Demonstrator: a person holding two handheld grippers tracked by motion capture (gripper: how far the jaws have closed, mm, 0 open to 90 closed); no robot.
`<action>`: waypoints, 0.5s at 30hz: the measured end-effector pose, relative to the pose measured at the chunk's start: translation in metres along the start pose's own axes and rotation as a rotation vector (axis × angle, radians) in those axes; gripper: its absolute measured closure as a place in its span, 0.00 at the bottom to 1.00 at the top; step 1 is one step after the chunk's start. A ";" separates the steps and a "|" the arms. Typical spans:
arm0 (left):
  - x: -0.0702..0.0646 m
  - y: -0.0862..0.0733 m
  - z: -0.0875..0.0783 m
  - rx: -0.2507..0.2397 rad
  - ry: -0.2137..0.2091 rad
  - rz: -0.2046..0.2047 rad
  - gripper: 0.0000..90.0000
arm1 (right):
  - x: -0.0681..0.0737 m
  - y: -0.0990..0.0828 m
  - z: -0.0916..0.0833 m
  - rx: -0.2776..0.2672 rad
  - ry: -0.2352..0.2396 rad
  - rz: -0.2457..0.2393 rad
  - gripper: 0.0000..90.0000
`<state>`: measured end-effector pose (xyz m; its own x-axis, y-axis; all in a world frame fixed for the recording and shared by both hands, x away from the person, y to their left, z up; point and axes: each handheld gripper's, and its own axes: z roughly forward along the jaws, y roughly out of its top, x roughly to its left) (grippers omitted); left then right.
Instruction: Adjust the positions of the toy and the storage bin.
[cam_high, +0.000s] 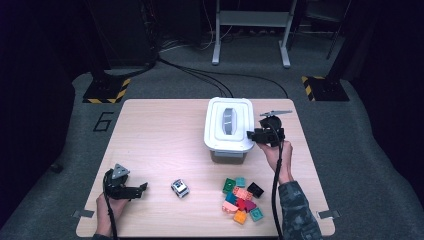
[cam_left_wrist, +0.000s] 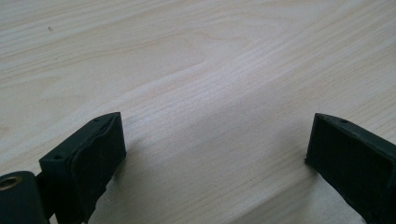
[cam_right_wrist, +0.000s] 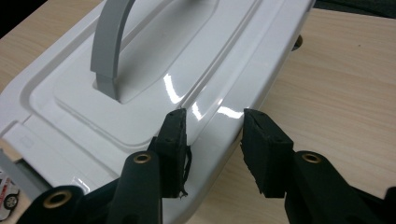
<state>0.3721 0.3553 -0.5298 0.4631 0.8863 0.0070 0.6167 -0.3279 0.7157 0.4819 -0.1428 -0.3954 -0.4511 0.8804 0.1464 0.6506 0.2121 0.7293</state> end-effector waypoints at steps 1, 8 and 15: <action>0.000 0.000 0.000 -0.004 0.000 -0.005 0.05 | 0.004 -0.001 0.000 0.000 0.006 -0.012 0.65; 0.000 0.000 0.000 -0.001 0.000 -0.001 0.05 | 0.022 -0.001 0.003 -0.001 0.027 -0.034 0.63; -0.001 0.000 0.001 -0.011 0.001 -0.015 0.05 | 0.035 0.002 0.008 -0.021 0.091 -0.060 0.63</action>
<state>0.3721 0.3543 -0.5304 0.4537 0.8912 -0.0031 0.6162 -0.3112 0.7235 0.4716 -0.1082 -0.3942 -0.5430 0.8240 0.1616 0.6085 0.2535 0.7520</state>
